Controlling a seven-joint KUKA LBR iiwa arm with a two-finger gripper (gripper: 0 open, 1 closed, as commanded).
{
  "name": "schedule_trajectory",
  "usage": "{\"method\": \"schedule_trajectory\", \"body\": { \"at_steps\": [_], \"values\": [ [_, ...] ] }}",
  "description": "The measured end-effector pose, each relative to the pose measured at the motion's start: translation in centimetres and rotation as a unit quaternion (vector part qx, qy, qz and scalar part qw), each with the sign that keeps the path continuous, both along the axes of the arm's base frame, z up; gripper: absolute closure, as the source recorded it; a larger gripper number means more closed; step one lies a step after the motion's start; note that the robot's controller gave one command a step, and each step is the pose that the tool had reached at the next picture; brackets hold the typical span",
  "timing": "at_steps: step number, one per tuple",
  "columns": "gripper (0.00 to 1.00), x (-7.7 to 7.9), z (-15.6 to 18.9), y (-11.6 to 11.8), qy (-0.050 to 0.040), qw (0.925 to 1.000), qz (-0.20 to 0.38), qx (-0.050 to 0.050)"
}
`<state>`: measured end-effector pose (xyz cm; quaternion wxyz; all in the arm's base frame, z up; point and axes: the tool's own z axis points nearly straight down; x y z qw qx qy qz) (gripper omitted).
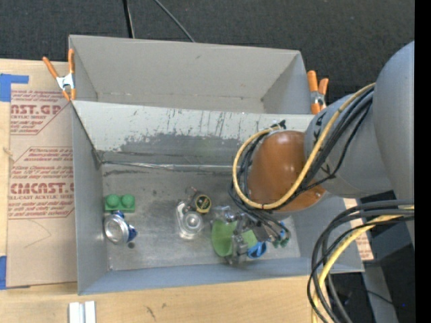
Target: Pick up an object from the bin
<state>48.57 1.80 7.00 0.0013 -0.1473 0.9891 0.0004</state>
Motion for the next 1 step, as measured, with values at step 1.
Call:
{"method": "schedule_trajectory", "body": {
  "at_steps": [1],
  "values": [
    [1.0,0.07,14.0,-1.94,-0.0031,0.9999,-0.014,-0.001]
  ]
}}
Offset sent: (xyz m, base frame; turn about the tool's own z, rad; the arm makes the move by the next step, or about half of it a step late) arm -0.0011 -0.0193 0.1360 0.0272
